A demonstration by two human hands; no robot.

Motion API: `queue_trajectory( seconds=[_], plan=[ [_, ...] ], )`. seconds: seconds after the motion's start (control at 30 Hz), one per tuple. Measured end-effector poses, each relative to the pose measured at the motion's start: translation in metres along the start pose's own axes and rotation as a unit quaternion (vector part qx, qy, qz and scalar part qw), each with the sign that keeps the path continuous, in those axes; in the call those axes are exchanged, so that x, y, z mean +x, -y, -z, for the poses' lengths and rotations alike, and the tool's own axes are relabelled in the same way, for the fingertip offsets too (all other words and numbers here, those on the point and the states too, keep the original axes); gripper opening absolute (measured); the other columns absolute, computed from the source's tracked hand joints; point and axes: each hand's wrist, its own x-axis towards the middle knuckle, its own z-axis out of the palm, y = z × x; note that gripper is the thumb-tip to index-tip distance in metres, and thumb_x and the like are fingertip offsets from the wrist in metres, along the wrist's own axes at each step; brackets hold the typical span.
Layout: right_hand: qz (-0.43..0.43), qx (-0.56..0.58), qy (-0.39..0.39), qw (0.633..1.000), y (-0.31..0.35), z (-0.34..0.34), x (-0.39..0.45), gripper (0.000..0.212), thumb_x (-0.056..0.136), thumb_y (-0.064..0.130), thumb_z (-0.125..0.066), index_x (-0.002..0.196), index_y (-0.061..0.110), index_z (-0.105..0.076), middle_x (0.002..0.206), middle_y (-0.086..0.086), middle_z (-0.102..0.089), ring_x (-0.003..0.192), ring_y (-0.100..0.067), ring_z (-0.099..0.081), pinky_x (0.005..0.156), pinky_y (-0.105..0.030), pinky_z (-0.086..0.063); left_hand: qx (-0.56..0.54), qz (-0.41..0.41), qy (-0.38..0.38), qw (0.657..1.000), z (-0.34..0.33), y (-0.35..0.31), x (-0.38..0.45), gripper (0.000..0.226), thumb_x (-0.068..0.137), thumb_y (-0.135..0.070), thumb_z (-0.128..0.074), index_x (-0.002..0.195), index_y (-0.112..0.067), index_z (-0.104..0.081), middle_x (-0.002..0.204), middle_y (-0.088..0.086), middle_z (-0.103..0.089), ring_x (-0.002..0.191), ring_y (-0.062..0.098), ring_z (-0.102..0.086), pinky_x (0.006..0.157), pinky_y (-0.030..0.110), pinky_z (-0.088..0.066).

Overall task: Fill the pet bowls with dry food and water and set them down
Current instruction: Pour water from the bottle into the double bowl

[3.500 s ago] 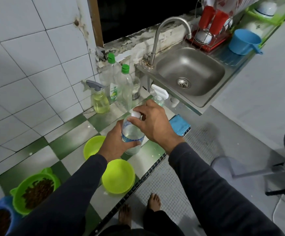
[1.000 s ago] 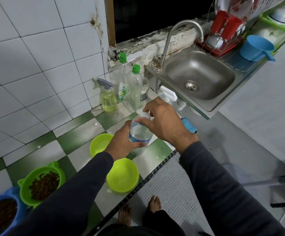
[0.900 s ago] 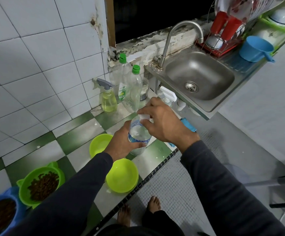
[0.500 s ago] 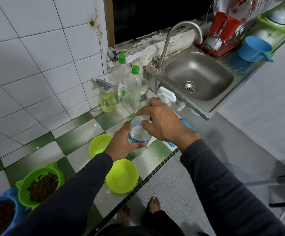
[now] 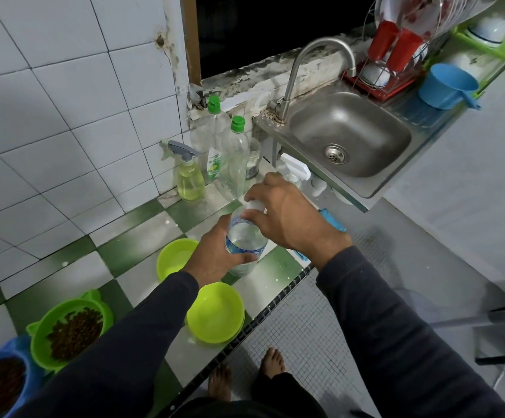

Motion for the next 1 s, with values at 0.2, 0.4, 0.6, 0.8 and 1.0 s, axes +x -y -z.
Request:
queue_trajectory(
  seconds=[0.2,0.4,0.6,0.8,1.0],
  plan=[
    [0.024,0.054,-0.061,0.996,-0.005,0.003,-0.007,0.029,0.088,0.006,-0.068,0.115,0.015,-0.07,0.111,-0.004,-0.051,0.098,-0.016,-0.052,0.085,-0.024,-0.041,-0.006,0.003,0.0,1.0,0.0,-0.005,-0.001,0.089,0.057,-0.05,-0.095,0.132,-0.038,-0.048,0.124,-0.011,-0.067,0.116,0.014,-0.066,0.095,0.049,-0.059],
    [-0.069,0.153,-0.186,0.968,-0.027,-0.01,-0.028,0.024,0.084,0.009,-0.073,0.107,0.014,-0.072,0.106,-0.004,-0.056,0.086,-0.016,-0.061,0.081,-0.024,-0.05,0.004,0.006,0.033,0.999,0.013,-0.008,-0.004,0.108,0.061,-0.043,-0.097,0.151,-0.043,-0.036,0.146,-0.023,-0.052,0.131,-0.005,-0.05,0.112,0.037,-0.048],
    [-0.239,0.183,-0.162,0.94,-0.055,-0.074,-0.061,0.014,0.08,0.01,-0.075,0.089,0.014,-0.065,0.092,-0.003,-0.063,0.08,-0.017,-0.062,0.075,-0.037,-0.056,0.007,-0.042,0.02,0.999,0.031,-0.034,-0.014,0.104,0.073,-0.062,-0.082,0.159,-0.042,-0.026,0.159,-0.023,-0.039,0.143,-0.003,-0.039,0.111,0.032,-0.041],
    [-0.262,0.162,0.009,0.951,-0.06,-0.159,-0.088,0.015,0.079,0.019,-0.081,0.076,0.009,-0.07,0.087,-0.003,-0.062,0.076,-0.019,-0.058,0.07,-0.03,-0.047,0.001,-0.059,0.003,0.998,0.022,-0.05,-0.011,0.078,0.085,-0.034,-0.084,0.154,-0.028,-0.046,0.149,-0.017,-0.051,0.137,-0.004,-0.048,0.115,0.039,-0.044],
    [-0.252,0.125,0.113,0.953,-0.07,-0.209,-0.109,0.033,0.084,0.016,-0.074,0.115,0.013,-0.063,0.12,-0.006,-0.056,0.106,-0.024,-0.056,0.087,-0.028,-0.046,-0.014,-0.059,-0.015,0.998,0.017,-0.047,-0.008,0.071,0.086,-0.025,-0.084,0.149,-0.029,-0.051,0.143,-0.015,-0.056,0.128,-0.005,-0.055,0.107,0.028,-0.049]
  ],
)
